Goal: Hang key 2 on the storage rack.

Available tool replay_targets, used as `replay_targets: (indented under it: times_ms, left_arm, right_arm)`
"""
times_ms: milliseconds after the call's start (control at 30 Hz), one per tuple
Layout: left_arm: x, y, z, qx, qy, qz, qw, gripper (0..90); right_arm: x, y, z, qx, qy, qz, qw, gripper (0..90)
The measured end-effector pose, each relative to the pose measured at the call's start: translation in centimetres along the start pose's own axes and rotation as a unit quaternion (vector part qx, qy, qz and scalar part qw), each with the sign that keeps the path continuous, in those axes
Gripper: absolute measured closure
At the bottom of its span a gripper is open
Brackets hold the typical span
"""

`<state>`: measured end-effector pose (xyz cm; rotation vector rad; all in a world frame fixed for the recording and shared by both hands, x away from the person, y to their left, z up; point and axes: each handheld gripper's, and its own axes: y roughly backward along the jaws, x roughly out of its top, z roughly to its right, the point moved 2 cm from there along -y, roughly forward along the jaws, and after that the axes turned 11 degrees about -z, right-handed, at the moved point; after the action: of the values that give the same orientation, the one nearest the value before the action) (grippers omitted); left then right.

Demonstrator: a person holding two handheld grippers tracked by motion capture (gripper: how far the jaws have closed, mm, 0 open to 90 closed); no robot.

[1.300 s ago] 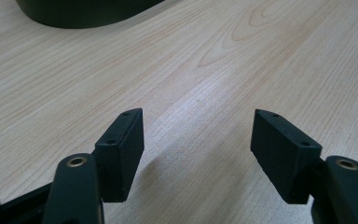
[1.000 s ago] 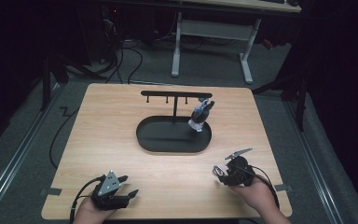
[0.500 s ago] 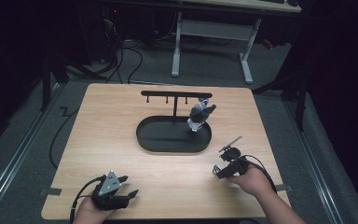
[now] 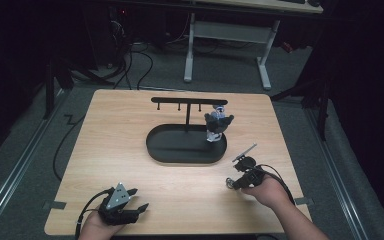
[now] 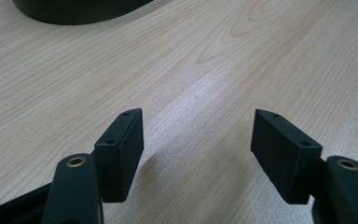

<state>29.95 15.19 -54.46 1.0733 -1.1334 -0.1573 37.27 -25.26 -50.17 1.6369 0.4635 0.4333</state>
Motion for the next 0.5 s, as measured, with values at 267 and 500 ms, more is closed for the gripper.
replay_targets:
  times_ms: [267,500]
  left_arm:
    - [0.0,0.0,0.0,-0.001,0.000,0.000,1.0000,35.1]
    - [0.0,0.0,0.0,-0.002,-0.001,0.000,1.0000,35.1]
  right_arm:
    - [0.1,-0.6,-1.1,-0.027,0.027,-0.015,0.9992,84.4]
    - [0.1,-0.7,-1.1,-0.027,0.022,-0.017,0.9993,84.5]
